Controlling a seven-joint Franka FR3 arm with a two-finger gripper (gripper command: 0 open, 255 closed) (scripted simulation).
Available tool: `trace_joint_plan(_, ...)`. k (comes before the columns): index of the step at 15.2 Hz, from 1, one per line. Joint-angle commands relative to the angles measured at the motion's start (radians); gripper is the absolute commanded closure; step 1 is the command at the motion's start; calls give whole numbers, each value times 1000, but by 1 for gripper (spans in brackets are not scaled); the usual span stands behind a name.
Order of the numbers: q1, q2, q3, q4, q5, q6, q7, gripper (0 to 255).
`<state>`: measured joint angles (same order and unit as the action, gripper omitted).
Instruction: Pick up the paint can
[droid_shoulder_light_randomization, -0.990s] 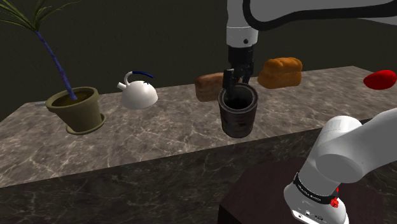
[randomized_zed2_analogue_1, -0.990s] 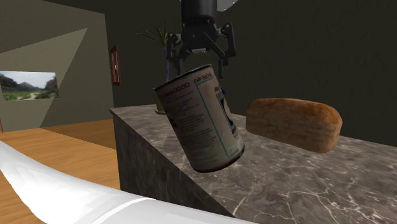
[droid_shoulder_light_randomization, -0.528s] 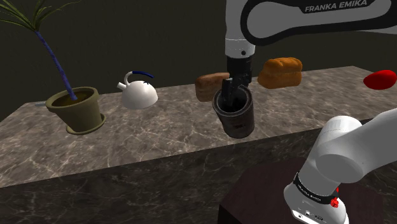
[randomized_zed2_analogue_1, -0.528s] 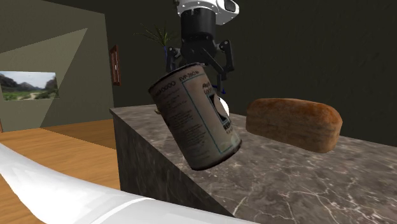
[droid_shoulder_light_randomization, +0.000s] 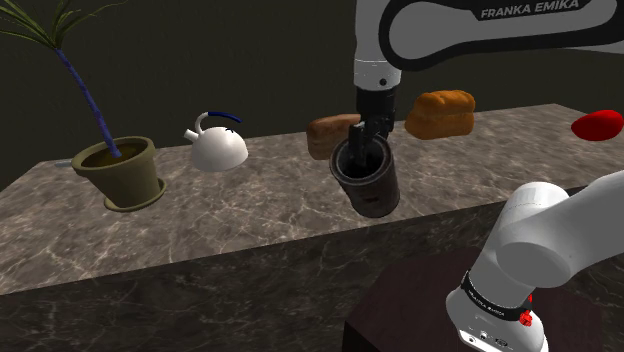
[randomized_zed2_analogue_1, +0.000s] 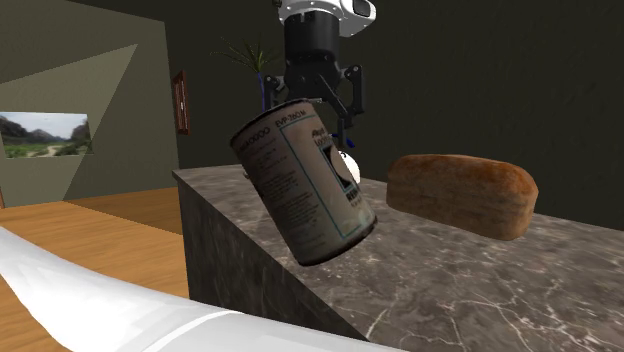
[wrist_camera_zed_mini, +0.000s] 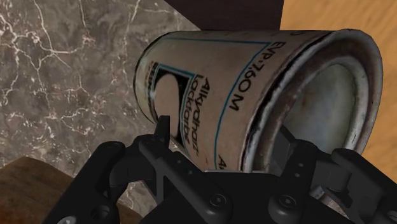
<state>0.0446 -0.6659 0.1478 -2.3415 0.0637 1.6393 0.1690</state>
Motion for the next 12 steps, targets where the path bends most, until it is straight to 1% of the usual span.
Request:
trace_joint_plan(1,1,5,2,-9,3,-2,0,255)
trace_joint_plan(12,-3,30,-7,148,-6,-134,0,255)
